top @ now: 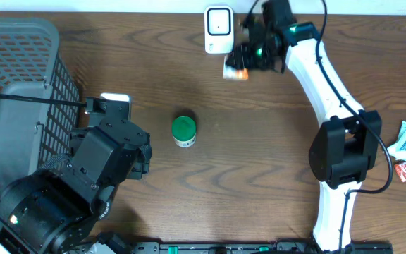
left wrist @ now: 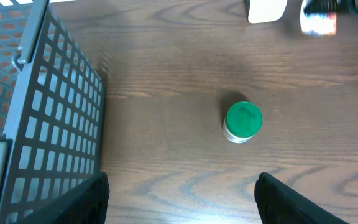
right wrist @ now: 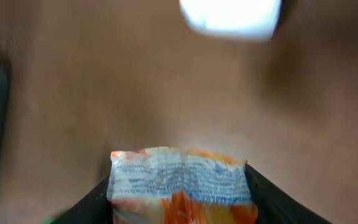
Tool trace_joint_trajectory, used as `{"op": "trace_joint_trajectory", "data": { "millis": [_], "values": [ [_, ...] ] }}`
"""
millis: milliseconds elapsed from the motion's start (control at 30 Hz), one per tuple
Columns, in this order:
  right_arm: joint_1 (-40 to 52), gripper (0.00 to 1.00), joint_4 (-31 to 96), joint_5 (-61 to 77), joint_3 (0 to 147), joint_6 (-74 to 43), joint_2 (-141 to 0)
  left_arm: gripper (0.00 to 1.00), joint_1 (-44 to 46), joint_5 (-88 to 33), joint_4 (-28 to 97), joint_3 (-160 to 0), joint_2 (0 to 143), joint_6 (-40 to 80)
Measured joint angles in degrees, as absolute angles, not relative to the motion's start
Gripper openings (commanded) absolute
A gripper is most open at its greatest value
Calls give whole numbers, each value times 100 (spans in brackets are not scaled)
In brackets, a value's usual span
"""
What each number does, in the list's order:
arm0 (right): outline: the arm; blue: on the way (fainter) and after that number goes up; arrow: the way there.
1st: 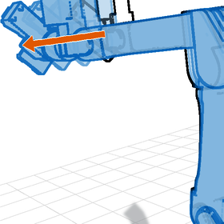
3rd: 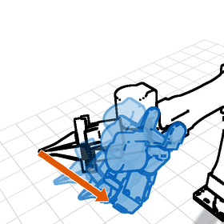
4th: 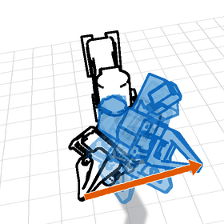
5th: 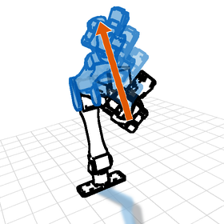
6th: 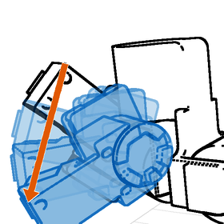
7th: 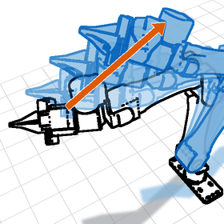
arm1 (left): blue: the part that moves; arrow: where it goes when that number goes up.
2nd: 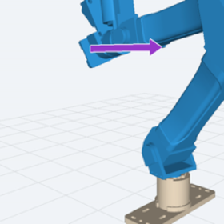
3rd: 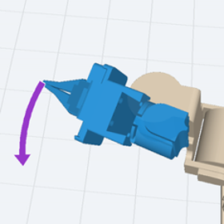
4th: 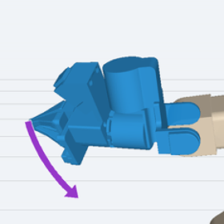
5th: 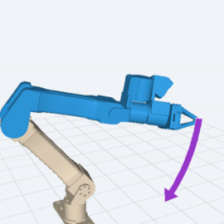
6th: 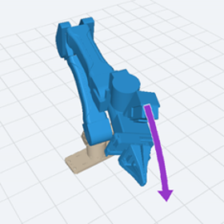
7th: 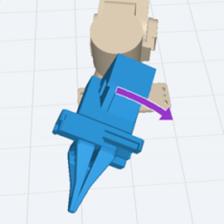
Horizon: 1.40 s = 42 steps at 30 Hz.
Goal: Scan the item barcode
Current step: 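Lift the Kleenex pack and carry it toward the scanner, then hold the Kleenex pack in front of the scanner window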
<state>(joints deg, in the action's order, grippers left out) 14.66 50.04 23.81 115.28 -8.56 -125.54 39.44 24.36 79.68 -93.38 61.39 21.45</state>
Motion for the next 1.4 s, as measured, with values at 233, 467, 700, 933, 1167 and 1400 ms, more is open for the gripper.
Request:
{"op": "trace_joint_trajectory", "data": {
  "millis": [233,467,700,933,1167,1400],
  "values": [
    [1490,47,3474,1656,11542,-1026,-12562,75,3944,2436,7968,-9338,6139,2145],
    [1522,46,2018,1398,11539,-1068,-12623,75,3944,2436,7970,-9338,6139,2143],
    [1525,50,628,1319,11539,-1087,-13128,75,3944,2436,7968,-9338,6139,2145],
    [1570,50,-537,1116,11535,-1109,-13808,75,3944,2434,7966,-9338,6139,2145],
    [1815,49,-1253,548,11533,-980,-14103,75,3944,2434,7968,-9338,6139,2145],
    [2021,49,-1188,-89,11533,-615,-14212,75,3944,2436,7968,-9338,6139,2145]
  ]
}}
